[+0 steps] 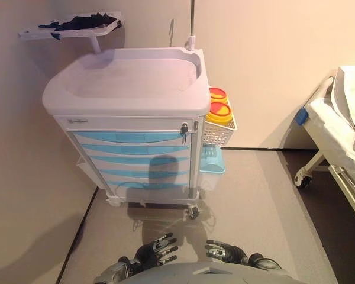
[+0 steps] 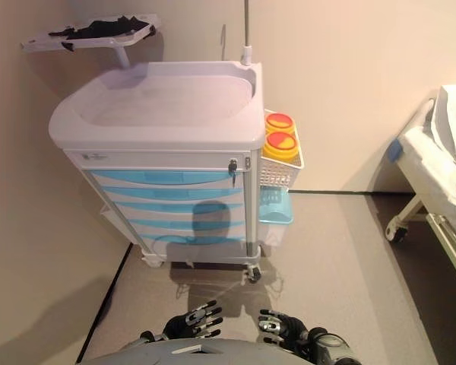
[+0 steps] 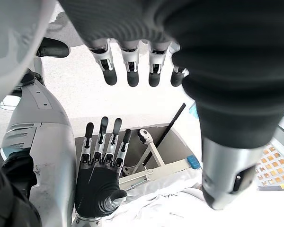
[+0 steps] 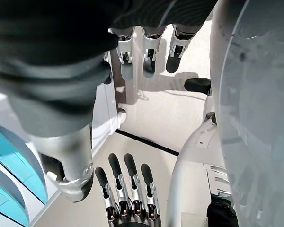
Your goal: Open the drawer and pick up the medicine
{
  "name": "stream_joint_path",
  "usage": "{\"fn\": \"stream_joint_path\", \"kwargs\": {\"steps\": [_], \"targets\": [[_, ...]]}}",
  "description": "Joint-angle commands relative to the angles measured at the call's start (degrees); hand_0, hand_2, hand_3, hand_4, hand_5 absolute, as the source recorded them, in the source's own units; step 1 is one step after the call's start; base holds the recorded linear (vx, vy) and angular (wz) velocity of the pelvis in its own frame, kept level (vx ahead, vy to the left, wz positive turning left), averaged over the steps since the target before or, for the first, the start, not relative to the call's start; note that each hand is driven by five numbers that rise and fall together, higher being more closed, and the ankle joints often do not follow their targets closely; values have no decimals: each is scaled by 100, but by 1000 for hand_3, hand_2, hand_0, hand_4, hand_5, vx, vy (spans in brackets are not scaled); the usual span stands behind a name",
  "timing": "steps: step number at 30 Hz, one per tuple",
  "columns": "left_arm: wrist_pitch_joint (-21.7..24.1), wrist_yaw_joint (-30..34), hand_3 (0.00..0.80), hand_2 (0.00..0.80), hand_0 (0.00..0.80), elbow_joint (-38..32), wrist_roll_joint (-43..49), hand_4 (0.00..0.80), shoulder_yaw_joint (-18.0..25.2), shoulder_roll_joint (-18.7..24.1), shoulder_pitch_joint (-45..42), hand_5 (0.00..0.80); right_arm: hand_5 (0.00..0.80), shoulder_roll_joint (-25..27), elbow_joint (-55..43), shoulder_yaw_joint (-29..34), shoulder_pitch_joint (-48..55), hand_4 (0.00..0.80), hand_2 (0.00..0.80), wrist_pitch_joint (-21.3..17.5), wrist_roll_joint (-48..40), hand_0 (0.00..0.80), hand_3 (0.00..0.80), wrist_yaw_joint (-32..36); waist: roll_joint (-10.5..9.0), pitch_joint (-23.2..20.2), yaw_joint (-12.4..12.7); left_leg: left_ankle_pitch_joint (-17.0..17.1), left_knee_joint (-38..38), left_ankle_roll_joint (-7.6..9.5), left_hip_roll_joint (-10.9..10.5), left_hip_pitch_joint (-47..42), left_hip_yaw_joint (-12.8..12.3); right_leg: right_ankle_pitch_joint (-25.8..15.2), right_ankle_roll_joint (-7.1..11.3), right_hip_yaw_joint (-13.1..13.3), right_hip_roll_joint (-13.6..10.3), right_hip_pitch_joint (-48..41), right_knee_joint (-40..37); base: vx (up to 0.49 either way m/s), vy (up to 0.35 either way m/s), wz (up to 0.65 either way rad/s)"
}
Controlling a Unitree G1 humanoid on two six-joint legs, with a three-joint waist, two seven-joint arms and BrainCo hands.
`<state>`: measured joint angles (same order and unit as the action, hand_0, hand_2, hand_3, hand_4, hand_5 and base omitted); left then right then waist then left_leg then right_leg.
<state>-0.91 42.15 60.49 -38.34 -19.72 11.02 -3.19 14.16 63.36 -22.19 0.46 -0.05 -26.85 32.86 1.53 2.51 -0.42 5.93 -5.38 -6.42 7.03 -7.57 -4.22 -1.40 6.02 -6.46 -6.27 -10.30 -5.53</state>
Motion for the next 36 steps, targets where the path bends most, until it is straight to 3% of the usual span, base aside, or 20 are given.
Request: {"fn": "stream_joint_path", "kwargs": {"steps": [1,7,13,18,21,24,29,36], "targets": [[214,264,0,0,0,369,-147,0,90,-161,516,0,0,-278,305,18,-365,0,0,-110,46,0,0,208,-169,274,36,-604,79,375,-410,-200,-14,27,-107,-250,-13,158,239,0,0,0],[82,503,0,0,0,36,-935,0,206,-124,472,0,0,-198,203,78,-383,0,0,-29,10,0,0,243,-158,331,57,-592,87,373,-411,-165,-7,11,-107,-252,-20,193,260,0,0,0],[832,385,0,0,0,-87,-1097,0,318,-136,384,0,0,-218,194,117,-358,0,0,-20,-92,0,0,207,-192,355,122,-596,103,394,-433,-149,43,13,-127,-288,-27,190,276,0,0,0],[738,426,0,0,0,-62,-1083,0,351,-174,338,0,0,-263,184,142,-312,0,0,-20,-98,0,0,192,-218,347,137,-602,99,405,-451,-146,70,14,-123,-299,-27,179,265,0,0,0],[546,573,0,0,0,-27,-1177,0,355,-211,331,0,0,-269,210,157,-303,0,0,-60,-150,0,0,222,-231,357,132,-604,96,405,-450,-145,71,22,-120,-291,-30,186,284,0,0,0],[-246,805,0,0,0,-37,-1545,0,452,-245,311,0,0,-269,190,193,-285,0,0,-64,-142,0,0,247,-228,375,128,-604,90,415,-454,-134,82,30,-114,-299,-43,207,314,0,0,0],[-969,886,0,0,0,133,-1985,0,659,-317,243,0,0,-282,238,254,-280,0,0,-68,-86,0,0,271,-223,406,116,-617,76,422,-459,-141,57,21,-107,-320,-74,201,297,16,6,0],[-1394,756,0,0,0,384,-2715,0,997,-412,272,0,0,-285,270,322,-229,0,0,-110,-147,0,0,273,-233,548,90,-627,160,418,-436,-53,44,34,-79,-291,-162,304,406,51,25,1]]}}
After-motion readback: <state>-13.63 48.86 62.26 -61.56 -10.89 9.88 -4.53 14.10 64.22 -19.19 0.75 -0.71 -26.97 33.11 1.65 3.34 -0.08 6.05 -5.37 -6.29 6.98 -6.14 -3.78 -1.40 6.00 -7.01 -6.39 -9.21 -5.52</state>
